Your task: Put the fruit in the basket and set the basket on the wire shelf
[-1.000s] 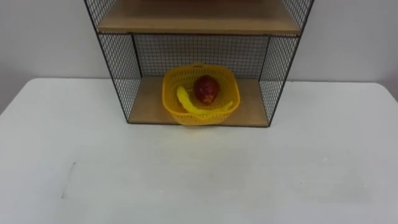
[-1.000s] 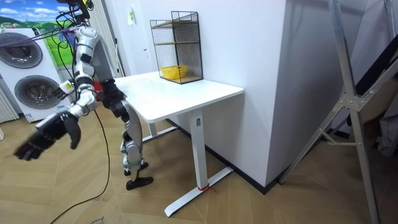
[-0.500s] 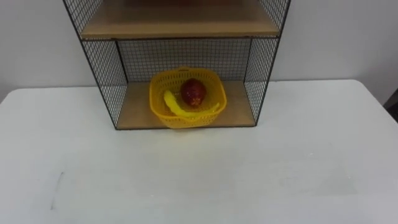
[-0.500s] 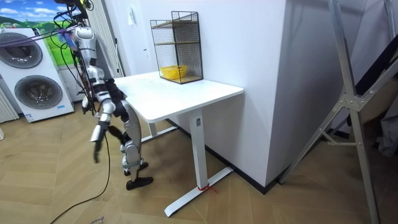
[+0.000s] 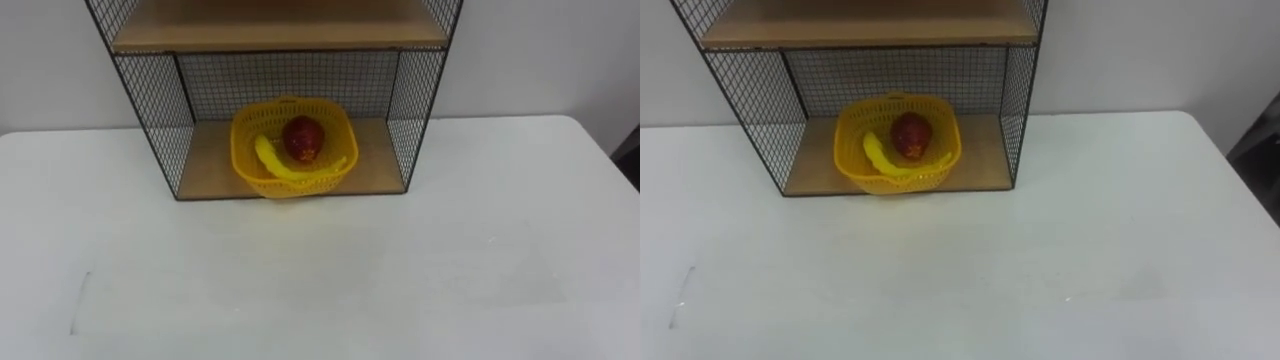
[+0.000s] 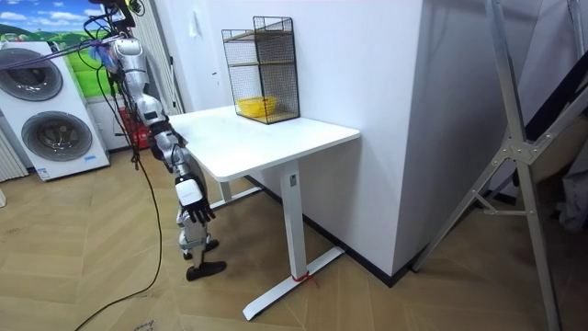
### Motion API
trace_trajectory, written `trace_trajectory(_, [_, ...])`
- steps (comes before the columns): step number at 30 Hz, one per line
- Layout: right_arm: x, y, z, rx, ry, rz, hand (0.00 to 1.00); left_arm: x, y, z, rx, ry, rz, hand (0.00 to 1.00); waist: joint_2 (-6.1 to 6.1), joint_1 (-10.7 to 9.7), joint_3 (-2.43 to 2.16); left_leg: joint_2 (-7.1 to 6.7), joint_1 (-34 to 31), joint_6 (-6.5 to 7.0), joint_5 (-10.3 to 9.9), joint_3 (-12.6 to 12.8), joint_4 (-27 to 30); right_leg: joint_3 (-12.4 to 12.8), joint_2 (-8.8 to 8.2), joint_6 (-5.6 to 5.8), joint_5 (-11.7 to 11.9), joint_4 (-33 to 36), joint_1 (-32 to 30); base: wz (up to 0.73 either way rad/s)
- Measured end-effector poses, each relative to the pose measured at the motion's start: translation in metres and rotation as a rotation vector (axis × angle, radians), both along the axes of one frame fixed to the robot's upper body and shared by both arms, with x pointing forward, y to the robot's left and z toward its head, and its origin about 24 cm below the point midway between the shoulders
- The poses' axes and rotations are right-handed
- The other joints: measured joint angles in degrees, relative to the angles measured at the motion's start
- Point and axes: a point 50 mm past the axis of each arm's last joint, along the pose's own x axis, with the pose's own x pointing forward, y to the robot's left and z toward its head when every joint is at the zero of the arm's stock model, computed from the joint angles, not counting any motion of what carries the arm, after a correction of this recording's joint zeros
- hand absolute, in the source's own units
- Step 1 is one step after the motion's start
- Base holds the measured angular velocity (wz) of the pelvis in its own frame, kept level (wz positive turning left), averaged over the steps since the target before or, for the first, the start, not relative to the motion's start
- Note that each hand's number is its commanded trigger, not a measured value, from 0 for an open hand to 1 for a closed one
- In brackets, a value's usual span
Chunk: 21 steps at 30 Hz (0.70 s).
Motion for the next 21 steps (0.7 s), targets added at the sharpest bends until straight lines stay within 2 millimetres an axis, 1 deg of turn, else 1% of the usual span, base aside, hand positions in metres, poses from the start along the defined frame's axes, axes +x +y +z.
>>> trace_trajectory(2, [0.001,0.004,-0.001,0.025,0.006,0.060,0.00,0.000,-0.007,-0.002,-0.019,0.005,-0.015,0.00,-0.09,0.1,-0.35,0.02,0.2,0.14,0.2,0.2,-0.4,0.0,-0.01,0.02,0.2,-0.3,0.1,-0.05])
trace_trajectory(3, [0.002,0.008,-0.002,0.043,0.008,0.095,0.00,0.000,-0.012,-0.004,-0.034,0.010,-0.019,0.00,-0.06,0.1,-0.53,0.00,0.7,-0.10,0.4,0.3,-1.0,0.0,-0.01,0.05,0.4,-0.8,0.5,0.00])
trace_trajectory(6, [0.004,0.015,-0.004,0.077,0.005,0.122,0.00,0.001,-0.020,-0.007,-0.066,0.021,-0.030,0.00,-0.12,0.1,-0.80,0.03,1.1,-0.14,0.4,0.3,-1.1,0.0,-0.01,0.24,0.3,-0.8,1.1,0.00])
trace_trajectory(9, [0.005,0.017,-0.005,0.090,0.003,0.150,0.00,0.001,-0.024,-0.008,-0.088,0.026,-0.043,0.00,-0.36,0.2,-0.79,0.05,1.2,-0.17,0.4,0.3,-1.1,0.1,0.02,0.41,0.1,-0.8,1.2,0.00])
trace_trajectory(14, [0.006,0.018,-0.005,0.096,0.001,0.161,0.00,0.002,-0.027,-0.009,-0.098,0.029,-0.059,0.00,-0.43,0.2,-0.73,0.06,1.0,-0.18,0.5,0.3,-1.2,0.3,0.08,0.13,0.3,-0.9,1.0,0.00])
trace_trajectory(21, [0.006,0.019,-0.005,0.102,0.001,0.170,0.00,0.002,-0.028,-0.009,-0.103,0.033,-0.068,0.00,-0.46,0.3,-0.71,0.11,1.0,-0.19,0.5,0.5,-1.2,0.6,0.14,0.18,0.3,-0.9,1.0,-0.01])
